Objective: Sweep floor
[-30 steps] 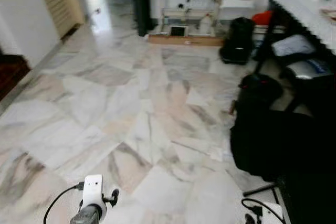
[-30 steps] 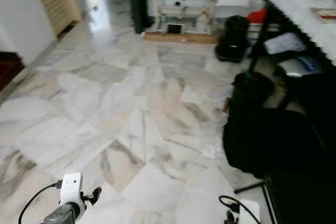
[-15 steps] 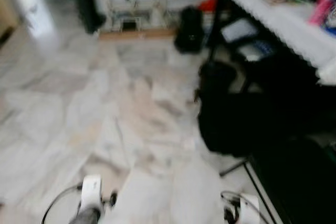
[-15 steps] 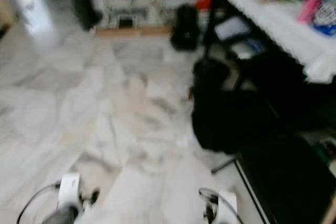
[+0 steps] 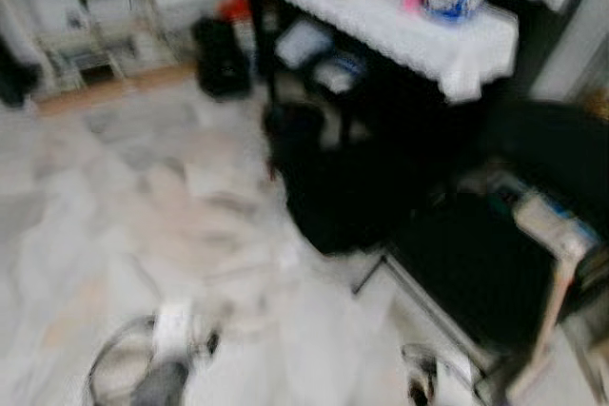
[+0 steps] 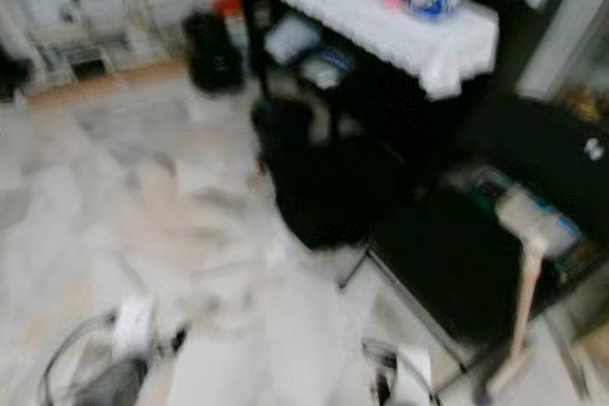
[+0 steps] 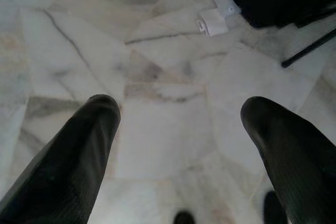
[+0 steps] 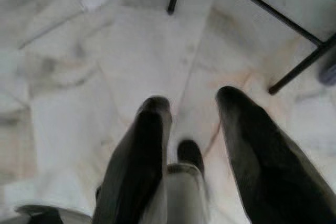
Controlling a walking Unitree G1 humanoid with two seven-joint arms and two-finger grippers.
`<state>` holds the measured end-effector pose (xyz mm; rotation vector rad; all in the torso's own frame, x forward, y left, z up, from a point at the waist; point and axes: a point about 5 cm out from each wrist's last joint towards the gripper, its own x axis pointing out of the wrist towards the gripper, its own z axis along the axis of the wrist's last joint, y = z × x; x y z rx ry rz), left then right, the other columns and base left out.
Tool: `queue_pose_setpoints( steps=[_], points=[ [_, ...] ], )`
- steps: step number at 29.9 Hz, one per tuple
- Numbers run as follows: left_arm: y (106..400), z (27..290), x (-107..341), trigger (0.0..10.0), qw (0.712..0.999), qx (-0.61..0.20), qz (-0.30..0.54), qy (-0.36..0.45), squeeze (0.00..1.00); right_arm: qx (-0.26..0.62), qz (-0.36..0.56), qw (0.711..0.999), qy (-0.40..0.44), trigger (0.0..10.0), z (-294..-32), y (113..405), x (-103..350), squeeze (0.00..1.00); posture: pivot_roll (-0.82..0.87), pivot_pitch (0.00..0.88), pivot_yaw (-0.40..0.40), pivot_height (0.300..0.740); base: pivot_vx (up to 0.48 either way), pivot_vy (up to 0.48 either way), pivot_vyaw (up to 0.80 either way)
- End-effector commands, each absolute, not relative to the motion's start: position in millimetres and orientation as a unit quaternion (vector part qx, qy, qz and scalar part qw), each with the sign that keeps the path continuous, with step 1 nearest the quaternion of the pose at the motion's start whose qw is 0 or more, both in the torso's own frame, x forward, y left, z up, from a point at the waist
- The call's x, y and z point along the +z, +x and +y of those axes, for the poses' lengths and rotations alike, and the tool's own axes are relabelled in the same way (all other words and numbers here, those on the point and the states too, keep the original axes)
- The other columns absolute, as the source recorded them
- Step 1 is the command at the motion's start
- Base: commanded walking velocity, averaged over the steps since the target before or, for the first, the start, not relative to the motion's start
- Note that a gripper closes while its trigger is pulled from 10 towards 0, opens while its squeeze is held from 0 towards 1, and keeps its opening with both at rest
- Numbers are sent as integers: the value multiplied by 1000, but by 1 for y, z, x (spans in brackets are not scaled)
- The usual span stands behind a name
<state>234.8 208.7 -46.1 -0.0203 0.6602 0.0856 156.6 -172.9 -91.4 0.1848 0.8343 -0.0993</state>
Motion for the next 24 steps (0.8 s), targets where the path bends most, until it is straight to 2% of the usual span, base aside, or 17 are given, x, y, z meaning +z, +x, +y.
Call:
queue_pose_setpoints(
  steps=[1, 6, 10, 13, 14, 18, 21, 24],
  points=[
    [228, 208, -52, 10000, 940, 39, 340, -6, 0, -55, 411, 906, 82, 10000, -184, 142, -95, 0, -87, 0, 21, 740, 0, 0, -763],
    [228, 208, -51, 10000, 940, 37, 338, -6, 0, -67, 414, 904, 81, 10000, -205, 129, -96, 0, -86, 0, 21, 740, 0, 0, -761],
    [228, 208, -51, 10000, 941, 36, 337, -6, 0, -70, 405, 908, 79, 10000, -212, 156, -87, 0, -86, 0, 21, 740, 0, 0, -763],
    [229, 207, -51, 10000, 941, 35, 336, -5, 0, -63, 399, 911, 78, 10000, -200, 178, -81, 0, -86, 0, 20, 740, 0, 0, -760],
    [230, 206, -50, 10000, 942, 34, 335, -6, 0, -56, 396, 913, 78, 10000, -185, 189, -78, 0, -87, 0, 21, 740, 0, 0, -756],
    [230, 206, -50, 10000, 942, 32, 333, -6, 0, -43, 397, 913, 79, 10000, -160, 194, -78, 0, -86, 0, 20, 740, 0, 0, -758],
    [230, 206, -50, 10000, 942, 32, 333, -6, 0, -40, 399, 913, 79, 10000, -152, 194, -79, 0, -87, 0, 20, 740, 0, 0, -760],
    [230, 206, -50, 10000, 942, 31, 333, -6, 0, -41, 395, 915, 78, 10000, -154, 207, -73, 0, -88, 0, 20, 740, 0, 0, -763]
  ],
)
